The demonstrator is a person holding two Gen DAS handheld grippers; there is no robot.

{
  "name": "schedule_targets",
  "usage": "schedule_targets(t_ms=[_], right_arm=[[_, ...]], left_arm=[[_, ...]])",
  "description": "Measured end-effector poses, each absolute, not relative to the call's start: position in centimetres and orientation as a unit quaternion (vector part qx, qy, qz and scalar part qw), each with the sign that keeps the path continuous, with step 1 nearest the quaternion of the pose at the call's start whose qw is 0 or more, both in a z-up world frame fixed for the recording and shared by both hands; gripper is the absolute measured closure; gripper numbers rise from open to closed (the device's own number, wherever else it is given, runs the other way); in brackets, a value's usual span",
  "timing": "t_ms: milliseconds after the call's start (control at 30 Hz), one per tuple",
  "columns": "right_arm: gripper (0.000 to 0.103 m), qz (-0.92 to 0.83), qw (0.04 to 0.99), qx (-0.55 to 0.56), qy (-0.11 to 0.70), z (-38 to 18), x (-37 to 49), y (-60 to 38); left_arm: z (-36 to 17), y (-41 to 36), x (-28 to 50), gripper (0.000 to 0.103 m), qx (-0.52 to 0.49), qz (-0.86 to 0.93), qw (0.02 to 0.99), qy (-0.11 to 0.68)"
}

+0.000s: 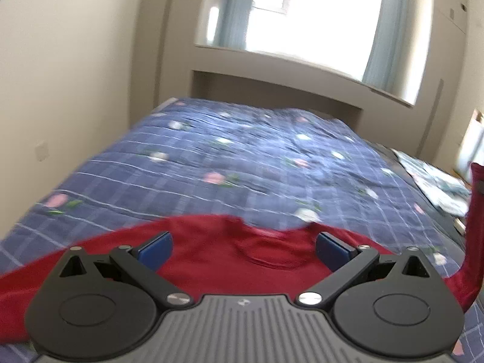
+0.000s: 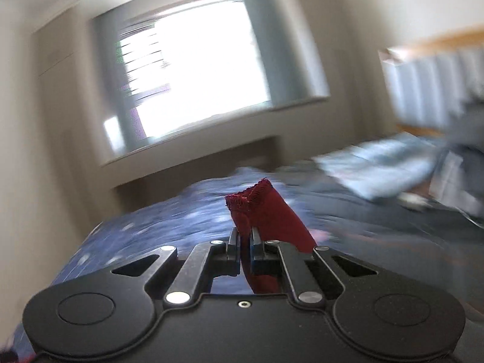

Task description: Fold small clothes

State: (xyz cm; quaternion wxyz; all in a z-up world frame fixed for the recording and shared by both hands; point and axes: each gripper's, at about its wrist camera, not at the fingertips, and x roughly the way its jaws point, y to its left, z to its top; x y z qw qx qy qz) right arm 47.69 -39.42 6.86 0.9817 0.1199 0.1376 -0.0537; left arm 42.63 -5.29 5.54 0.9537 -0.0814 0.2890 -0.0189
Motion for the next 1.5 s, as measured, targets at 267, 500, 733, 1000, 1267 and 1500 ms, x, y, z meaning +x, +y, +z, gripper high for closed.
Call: schedule_targets(t_ms=[267,500,733,1000,1267,1500], right_arm=[[0.098,0.112,0.98,0.0,0.166,5.6,50.4,-22.1],[0.098,0.207,0.945,-0.069,0.245,0.0,49.6,-10.0],[0.098,0.23,0.919,-0.141,0.289,-6.1,48.3,-5.3],[0.061,0.261,0.911,-0.134,0.291,-8.0,47.7,-6.7],[0.003,0.201,0.939,-0.115,0.252,-4.9,42.7,-16.8],[0.001,0.037,0.954,-0.155,0.255,-6.0,39.0,-26.1]], left_arm=[[6.3,3.3,41.3,0.0,-0.102,0.052,0.955,0.274],[4.6,8.3,40.6,0.0,-0.12,0.09,0.947,0.284],[2.0,9.6,40.3,0.0,-0.116,0.096,0.94,0.305],[0.4,8.3,41.2,0.0,-0.111,0.08,0.941,0.311],[-2.4,4.1,43.0,0.0,-0.115,0.033,0.942,0.313],[-6.6,-1.7,45.1,0.0,-0.079,0.037,0.949,0.302]])
